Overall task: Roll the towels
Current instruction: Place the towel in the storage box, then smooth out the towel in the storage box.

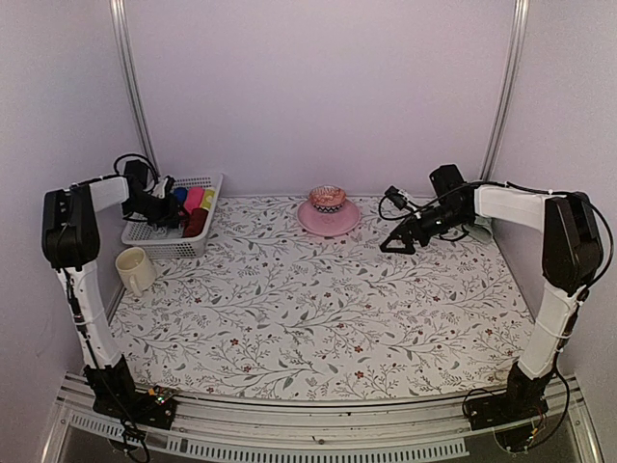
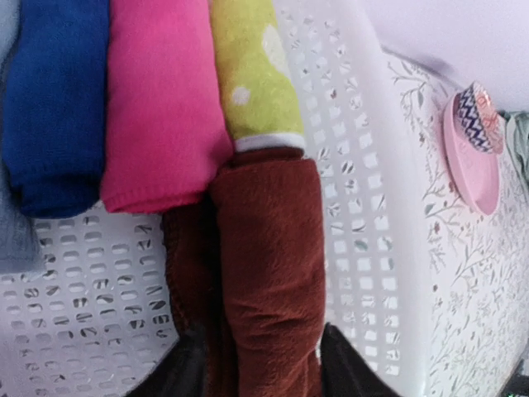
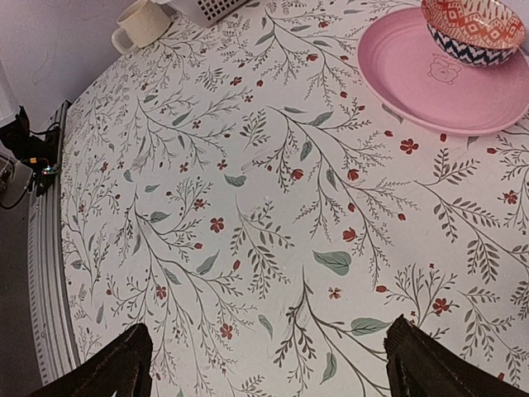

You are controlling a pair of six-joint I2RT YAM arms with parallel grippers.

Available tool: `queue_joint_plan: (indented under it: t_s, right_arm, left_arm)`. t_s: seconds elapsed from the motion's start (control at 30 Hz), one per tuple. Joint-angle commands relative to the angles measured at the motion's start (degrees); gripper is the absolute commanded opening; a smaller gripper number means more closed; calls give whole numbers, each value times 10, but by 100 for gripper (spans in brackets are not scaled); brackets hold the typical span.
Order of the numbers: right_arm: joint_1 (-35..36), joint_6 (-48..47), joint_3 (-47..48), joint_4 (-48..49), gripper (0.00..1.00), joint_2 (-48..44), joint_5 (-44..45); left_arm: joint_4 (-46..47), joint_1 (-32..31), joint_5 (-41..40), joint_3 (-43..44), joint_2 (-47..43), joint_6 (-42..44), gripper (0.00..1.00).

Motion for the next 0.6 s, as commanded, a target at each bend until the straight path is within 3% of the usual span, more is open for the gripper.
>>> queue_joint_plan:
  t_s: [0.0,0.07,0.33,0.57]
  right_arm:
    - [6,-3,-6,10,99,9,4]
    - [6,-4,-6,10,99,11,5]
    - [9,-6,-5,10,99,17,13]
    - [12,-7,-5,11,99,23,16]
  left_arm:
    - [14,-24,-10,47,23,-1,33]
    - [16,-30,-11,61,36,-4,27]
    - [31,-47,-23,95,79,-11,23]
    - [31,-50,-92,90,98,-4,17]
